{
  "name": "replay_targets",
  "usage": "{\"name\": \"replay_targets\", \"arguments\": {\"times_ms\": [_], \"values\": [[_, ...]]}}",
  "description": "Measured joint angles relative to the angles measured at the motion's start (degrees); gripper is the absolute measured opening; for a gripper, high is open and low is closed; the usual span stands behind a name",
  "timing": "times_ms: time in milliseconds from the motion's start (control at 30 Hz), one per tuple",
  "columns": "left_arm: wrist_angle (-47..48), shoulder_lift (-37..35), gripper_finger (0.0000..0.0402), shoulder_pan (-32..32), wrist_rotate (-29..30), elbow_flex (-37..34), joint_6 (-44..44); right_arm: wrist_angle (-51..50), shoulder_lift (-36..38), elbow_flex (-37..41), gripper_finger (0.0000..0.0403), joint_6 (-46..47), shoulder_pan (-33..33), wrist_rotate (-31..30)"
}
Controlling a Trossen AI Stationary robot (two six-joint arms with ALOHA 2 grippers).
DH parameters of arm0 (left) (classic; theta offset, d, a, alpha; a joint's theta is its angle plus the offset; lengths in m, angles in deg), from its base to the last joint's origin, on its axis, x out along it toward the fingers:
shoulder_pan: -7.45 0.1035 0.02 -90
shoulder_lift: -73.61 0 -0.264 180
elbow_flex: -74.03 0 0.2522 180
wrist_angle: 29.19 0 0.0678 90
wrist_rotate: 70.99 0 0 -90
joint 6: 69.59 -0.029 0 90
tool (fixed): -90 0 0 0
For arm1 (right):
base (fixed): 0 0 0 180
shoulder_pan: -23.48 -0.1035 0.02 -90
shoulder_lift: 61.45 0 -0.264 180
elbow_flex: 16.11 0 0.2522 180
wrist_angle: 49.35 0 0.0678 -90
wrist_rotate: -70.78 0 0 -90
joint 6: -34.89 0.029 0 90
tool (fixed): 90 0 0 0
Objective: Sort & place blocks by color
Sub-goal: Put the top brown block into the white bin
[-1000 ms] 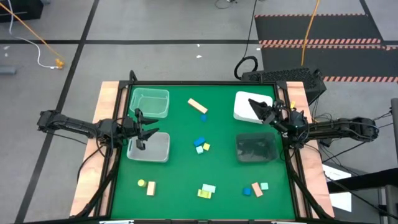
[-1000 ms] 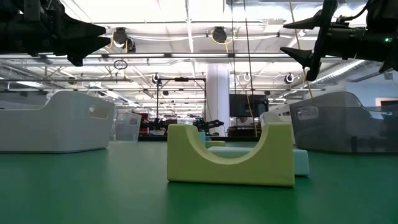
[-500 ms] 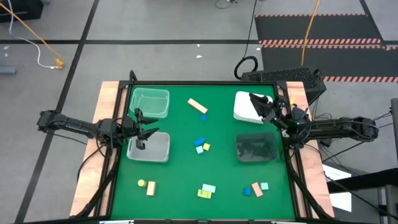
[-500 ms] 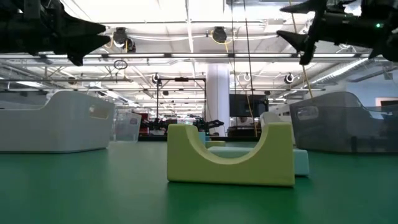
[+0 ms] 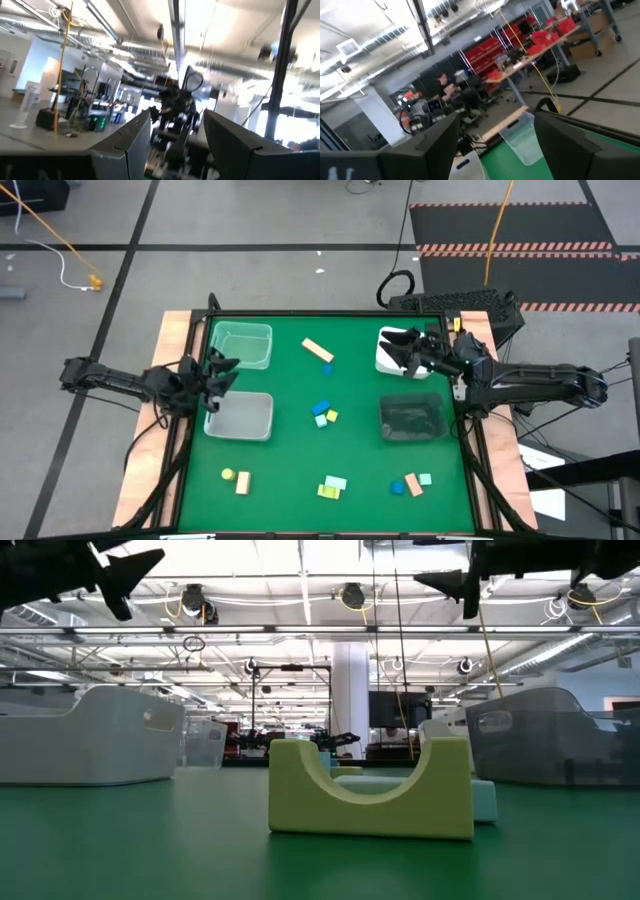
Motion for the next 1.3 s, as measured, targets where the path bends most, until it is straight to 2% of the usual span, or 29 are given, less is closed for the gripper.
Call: {"name": "replay_targets", "arguments": {"times_ms": [200,433,633,767,967,1100,1300], "values": [[-4.4,0.0,0.0186,0.0,0.0,0.0,5.9,0.2,0.0,-0.7,0.0249,0.2,0.0,0.0],[-4.9,0.0,0.0186,0.0,0.0,0.0,13.9,0.3,-0.4,-0.7,0.0249,1.2,0.0,0.0],[-5.9,0.0,0.0186,0.0,1.8,0.0,13.1,1.9,-2.6,-0.9,0.0249,3.7,-0.1,0.0],[-7.4,0.0,0.0186,0.1,4.0,0.0,20.2,1.9,-6.0,-3.5,0.0249,2.9,-1.1,-0.1],[-12.5,0.0,0.0186,0.1,1.9,0.0,27.2,1.9,-12.6,-9.6,0.0249,-0.3,-3.3,0.0],[-12.0,0.1,0.0186,0.1,-0.4,0.0,26.8,1.1,-16.9,-13.2,0.0249,-2.1,-4.9,0.0],[-11.5,0.4,0.0186,0.1,0.4,0.0,27.2,-0.1,-23.9,-17.9,0.0249,-3.5,-6.2,-0.1]]}}
